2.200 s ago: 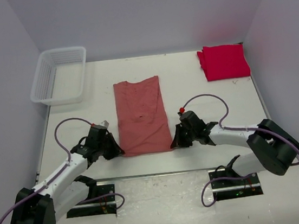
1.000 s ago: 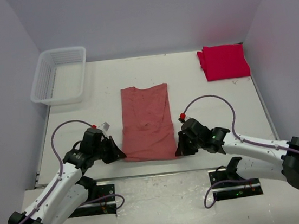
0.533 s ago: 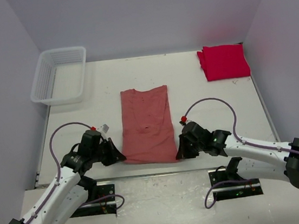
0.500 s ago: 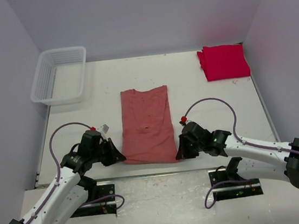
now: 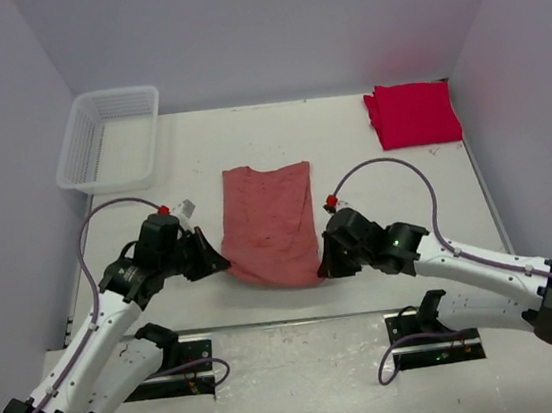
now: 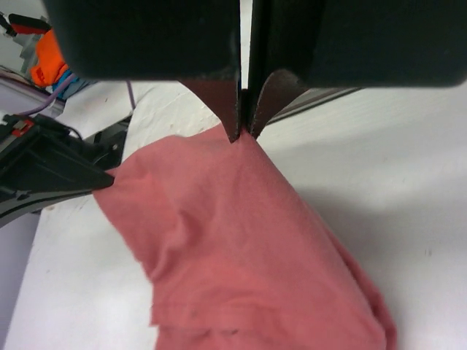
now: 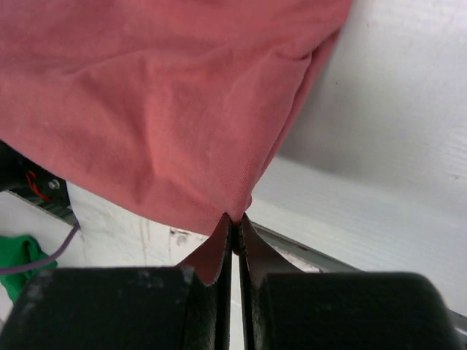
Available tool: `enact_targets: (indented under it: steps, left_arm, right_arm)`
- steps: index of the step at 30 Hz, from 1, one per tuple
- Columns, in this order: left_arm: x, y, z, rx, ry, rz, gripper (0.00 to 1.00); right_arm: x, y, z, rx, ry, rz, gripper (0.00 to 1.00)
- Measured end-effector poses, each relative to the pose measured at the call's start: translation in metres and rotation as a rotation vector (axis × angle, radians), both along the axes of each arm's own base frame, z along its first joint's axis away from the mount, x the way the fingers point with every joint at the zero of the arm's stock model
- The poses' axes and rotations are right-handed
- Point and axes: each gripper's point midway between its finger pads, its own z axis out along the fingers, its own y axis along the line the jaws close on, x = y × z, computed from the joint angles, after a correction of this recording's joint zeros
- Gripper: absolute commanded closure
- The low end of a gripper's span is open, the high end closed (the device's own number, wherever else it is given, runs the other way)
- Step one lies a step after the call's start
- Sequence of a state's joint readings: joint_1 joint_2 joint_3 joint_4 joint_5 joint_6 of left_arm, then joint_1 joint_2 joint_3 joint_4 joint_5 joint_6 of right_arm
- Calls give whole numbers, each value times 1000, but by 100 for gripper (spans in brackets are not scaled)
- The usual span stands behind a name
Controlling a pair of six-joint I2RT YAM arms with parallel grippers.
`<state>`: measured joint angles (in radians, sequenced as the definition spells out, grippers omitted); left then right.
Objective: Fold and stack the t-shirts
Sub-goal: Fold the long partially folded tshirt into a neat square
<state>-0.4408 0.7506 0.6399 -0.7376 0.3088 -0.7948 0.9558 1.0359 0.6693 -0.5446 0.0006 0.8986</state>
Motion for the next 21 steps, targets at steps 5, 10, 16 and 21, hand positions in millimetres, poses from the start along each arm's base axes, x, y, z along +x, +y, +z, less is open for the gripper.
enact_targets:
  steps: [5,10,16,21]
  left_arm:
    - [46,-16,39,3,-79,6,100]
    - [108,-33,51,27,-113,20,100]
    - [211,-41,38,68,-116,55,100]
    - [297,-26,-2,106,-101,101,100]
  right_arm:
    - [46,27,52,-13,-103,-5,100]
    - [124,26,75,-57,-158,-83,100]
    - [220,11,55,-124,-120,-143,100]
    - [290,11,25,-134,-51,-125,100]
